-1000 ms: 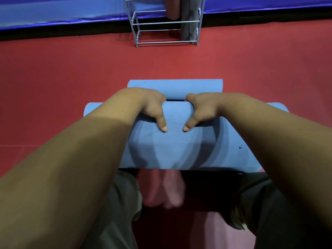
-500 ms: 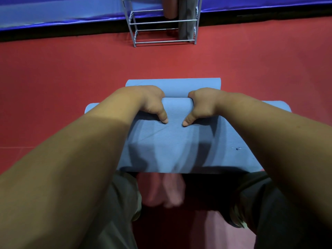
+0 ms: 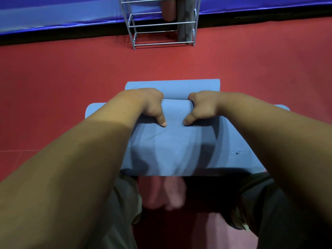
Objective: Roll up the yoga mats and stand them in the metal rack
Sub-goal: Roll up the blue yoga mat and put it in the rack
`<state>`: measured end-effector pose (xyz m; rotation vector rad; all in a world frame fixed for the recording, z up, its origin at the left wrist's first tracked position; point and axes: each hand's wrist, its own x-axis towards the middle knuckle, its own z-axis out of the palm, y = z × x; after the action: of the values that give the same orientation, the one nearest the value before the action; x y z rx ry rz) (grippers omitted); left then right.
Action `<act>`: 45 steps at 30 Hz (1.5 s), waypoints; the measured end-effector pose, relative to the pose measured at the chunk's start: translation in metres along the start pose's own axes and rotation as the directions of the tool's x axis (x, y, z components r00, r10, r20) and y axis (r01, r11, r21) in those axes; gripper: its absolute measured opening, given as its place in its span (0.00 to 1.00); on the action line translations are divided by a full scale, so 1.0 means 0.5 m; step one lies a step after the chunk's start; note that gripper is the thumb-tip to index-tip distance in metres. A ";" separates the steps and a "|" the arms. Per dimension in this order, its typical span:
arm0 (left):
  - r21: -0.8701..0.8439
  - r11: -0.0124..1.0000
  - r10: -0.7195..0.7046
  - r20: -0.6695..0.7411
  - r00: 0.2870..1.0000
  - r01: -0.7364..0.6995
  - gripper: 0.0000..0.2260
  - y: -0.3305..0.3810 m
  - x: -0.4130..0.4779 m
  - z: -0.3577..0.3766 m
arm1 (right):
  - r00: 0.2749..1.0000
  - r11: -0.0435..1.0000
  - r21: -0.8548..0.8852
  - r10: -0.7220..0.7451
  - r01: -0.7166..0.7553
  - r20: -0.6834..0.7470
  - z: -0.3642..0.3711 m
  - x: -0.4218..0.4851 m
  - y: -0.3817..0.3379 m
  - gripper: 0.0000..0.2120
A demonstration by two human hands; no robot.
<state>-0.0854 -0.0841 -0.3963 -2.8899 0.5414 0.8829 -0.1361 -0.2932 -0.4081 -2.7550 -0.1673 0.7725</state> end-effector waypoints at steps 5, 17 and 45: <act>0.003 1.000 0.014 0.006 1.000 -0.014 0.31 0.000 -0.001 0.005 | 0.999 1.000 -0.020 -0.011 0.011 -0.044 0.004 0.004 0.001 0.32; -0.002 0.999 0.042 0.002 0.999 -0.042 0.29 -0.003 0.004 0.005 | 0.999 0.999 -0.044 -0.025 0.024 -0.020 -0.004 -0.002 0.006 0.33; 0.028 0.999 -0.046 0.052 0.998 0.045 0.31 -0.021 0.029 0.022 | 0.999 1.000 -0.010 -0.015 0.015 0.030 0.008 0.001 -0.005 0.34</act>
<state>-0.0765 -0.0768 -0.4139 -2.8343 0.4776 0.9345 -0.1378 -0.2895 -0.4110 -2.7494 -0.1978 0.8119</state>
